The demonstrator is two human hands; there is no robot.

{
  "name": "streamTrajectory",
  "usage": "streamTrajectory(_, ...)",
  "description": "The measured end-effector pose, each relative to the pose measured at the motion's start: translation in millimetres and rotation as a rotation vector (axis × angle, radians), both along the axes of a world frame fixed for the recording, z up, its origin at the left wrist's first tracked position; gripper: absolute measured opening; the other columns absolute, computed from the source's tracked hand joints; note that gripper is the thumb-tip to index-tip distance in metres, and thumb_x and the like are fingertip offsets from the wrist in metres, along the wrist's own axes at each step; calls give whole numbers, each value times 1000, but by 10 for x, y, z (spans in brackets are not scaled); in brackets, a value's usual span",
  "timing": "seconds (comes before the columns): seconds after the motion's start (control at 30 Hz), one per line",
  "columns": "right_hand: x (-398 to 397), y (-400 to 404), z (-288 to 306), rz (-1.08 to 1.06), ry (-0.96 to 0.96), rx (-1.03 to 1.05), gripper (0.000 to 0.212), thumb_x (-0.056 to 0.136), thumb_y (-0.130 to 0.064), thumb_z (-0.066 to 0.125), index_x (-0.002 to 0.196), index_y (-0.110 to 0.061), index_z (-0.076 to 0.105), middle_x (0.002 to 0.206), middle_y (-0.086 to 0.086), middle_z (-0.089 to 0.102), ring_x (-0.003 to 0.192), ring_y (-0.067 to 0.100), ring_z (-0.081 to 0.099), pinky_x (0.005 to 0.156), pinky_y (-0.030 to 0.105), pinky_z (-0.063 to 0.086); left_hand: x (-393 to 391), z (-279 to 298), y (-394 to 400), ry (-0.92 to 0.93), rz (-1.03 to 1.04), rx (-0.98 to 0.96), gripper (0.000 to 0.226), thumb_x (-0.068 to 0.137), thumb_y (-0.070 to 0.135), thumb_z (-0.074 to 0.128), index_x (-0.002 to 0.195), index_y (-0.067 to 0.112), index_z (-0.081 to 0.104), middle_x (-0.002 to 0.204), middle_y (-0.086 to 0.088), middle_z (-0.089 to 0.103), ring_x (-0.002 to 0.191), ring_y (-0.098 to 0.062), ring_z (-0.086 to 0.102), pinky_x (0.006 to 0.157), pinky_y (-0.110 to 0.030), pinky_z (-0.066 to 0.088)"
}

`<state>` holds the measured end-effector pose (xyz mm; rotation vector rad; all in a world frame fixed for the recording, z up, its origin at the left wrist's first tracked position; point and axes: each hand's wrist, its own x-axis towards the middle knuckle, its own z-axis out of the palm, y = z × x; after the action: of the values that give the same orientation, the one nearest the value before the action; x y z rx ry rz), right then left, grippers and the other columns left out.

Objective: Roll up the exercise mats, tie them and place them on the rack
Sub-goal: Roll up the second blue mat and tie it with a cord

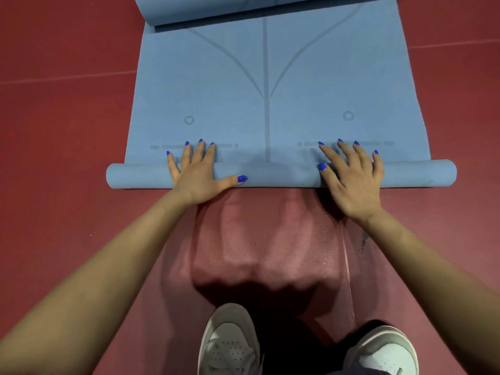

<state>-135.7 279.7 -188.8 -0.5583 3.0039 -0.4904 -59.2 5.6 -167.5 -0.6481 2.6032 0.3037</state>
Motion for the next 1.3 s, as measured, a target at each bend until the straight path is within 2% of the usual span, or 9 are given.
streamTrajectory(0.17, 6, 144, -36, 195, 165, 88, 58, 95, -55, 26, 139, -23, 46, 139, 14, 49, 133, 34, 38, 111, 47, 10, -162, 62, -76, -114, -25, 41, 110, 69, 87, 36, 154, 24, 5, 161, 5, -5, 148, -18, -8, 114, -56, -10)
streamTrajectory(0.3, 207, 202, -113, 194, 125, 155, 80, 82, -61, 37, 148, -19, 22, 152, 20, 26, 141, 35, 12, 114, 48, -6, -171, 90, -81, -134, -49, 67, 113, 66, 88, 33, 154, 25, 1, 161, 5, -13, 147, -19, -12, 115, -56, -7)
streamTrajectory(0.43, 60, 164, -44, 182, -56, 227, 93, 73, -76, 27, 152, -31, 7, 159, 9, 10, 146, 27, 0, 112, 38, -18, -171, 100, -64, -69, -46, 51, 114, 59, 89, 25, 153, 27, 7, 159, 3, -21, 147, -20, -15, 115, -53, 2)
streamTrajectory(0.57, -158, 69, 57, 170, -199, 251, 105, 58, -88, 14, 150, -40, 0, 160, 0, -4, 146, 20, -10, 113, 39, -18, -174, 67, -41, 103, -120, -33, 93, 70, 81, 25, 147, 29, 31, 161, 2, 5, 145, -20, 14, 111, -49, 16)
streamTrajectory(0.7, -197, 66, 78, 199, -212, 256, 105, 54, -91, 15, 148, -45, -1, 160, 2, -9, 146, 20, -11, 113, 39, -16, -122, -4, -5, 137, -156, -79, 76, 86, 71, 28, 147, 26, 33, 159, 1, 17, 143, -21, 23, 114, -50, 10)
streamTrajectory(0.9, -379, 10, 173, 221, -318, 272, 105, 54, -97, 21, 147, -49, 11, 160, -1, -2, 147, 17, -8, 115, 40, -11, 129, -149, 142, 225, -409, -234, 93, 82, 73, 23, 144, 5, 37, 146, -20, 41, 132, -44, 40, 102, -73, 19)
streamTrajectory(1.1, -502, -37, 238, 229, -340, 259, 96, 60, -97, 24, 144, -53, 16, 160, -1, 7, 147, 19, -1, 116, 41, -5, 11, -74, 243, 80, -324, -342, 107, 75, 83, 13, 153, 11, -4, 157, -23, 5, 144, -39, 11, 107, -69, 8)
streamTrajectory(1.23, -618, -97, 302, 223, -364, 320, 80, 77, -81, 32, 147, -48, 10, 161, 0, 1, 147, 19, -6, 117, 44, -8, -172, -17, 223, 35, -258, -250, 103, 77, 84, 17, 153, 18, -5, 158, -22, -4, 146, -35, 4, 109, -67, 3)
streamTrajectory(1.3, -622, -117, 305, 195, -336, 308, 74, 81, -76, 35, 146, -45, 20, 160, 1, 4, 147, 18, -4, 115, 49, -11, -236, 2, 163, 22, -251, -208, 102, 76, 84, 21, 153, 21, 0, 158, -20, 2, 146, -32, 5, 110, -66, 2)
